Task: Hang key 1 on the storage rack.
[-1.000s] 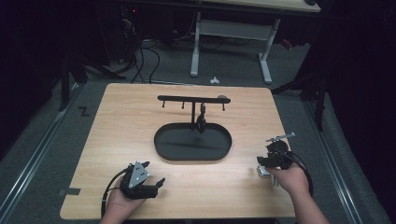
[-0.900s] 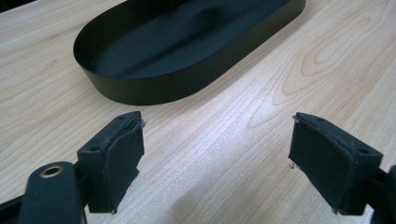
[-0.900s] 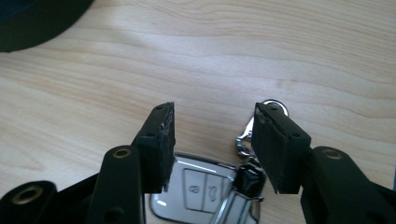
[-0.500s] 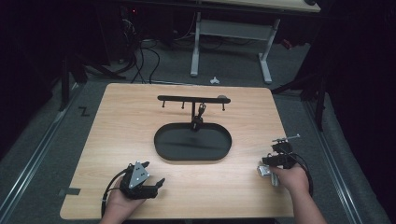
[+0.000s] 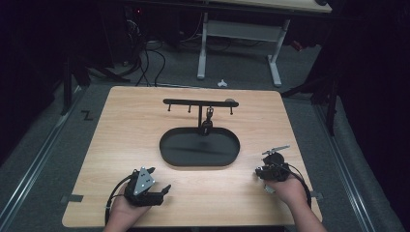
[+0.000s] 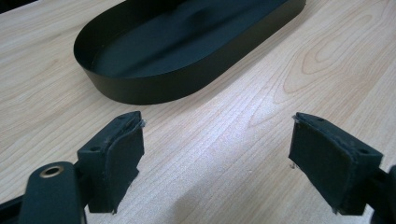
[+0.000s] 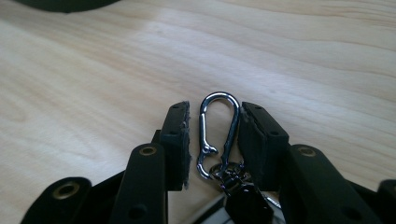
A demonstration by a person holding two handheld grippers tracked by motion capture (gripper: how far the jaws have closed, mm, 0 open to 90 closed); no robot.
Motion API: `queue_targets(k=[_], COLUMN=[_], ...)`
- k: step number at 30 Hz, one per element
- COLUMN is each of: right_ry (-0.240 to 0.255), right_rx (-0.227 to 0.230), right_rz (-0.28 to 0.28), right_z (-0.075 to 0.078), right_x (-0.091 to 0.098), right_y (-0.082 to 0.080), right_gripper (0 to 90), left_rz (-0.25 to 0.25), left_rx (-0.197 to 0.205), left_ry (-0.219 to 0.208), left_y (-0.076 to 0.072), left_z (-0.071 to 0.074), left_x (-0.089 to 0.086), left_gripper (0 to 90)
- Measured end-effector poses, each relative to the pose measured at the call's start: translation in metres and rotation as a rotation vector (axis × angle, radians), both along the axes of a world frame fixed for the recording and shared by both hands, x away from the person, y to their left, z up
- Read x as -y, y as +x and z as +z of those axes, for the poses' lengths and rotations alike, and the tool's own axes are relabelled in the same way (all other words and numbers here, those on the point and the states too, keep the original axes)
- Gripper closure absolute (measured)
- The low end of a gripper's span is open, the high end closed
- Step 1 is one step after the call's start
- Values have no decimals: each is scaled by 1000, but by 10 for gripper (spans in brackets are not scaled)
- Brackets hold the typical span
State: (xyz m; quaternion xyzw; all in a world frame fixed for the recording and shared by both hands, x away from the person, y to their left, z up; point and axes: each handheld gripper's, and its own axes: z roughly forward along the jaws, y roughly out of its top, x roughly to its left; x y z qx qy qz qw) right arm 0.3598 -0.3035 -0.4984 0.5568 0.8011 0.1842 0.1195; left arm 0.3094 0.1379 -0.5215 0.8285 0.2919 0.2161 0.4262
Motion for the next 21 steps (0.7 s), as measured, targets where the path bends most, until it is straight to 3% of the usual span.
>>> queue_targets(k=[8, 12, 16, 21], right_ry=[-23, -47, -34, -44], right_rx=[-11, -47, -17, -37], right_rz=[27, 48, 54, 44], right_z=[6, 3, 1, 3], right_x=[-2, 1, 4, 3], right_y=[-8, -10, -11, -8], right_gripper=[607, 579, 680, 740], left_rz=[0, 0, 1, 1], left_rx=[1, 1, 1, 1], left_ry=[-1, 0, -1, 0], left_y=[0, 0, 0, 0], left_z=[0, 0, 0, 0], left_x=[0, 1, 1, 0], left_gripper=[181, 181, 181, 181])
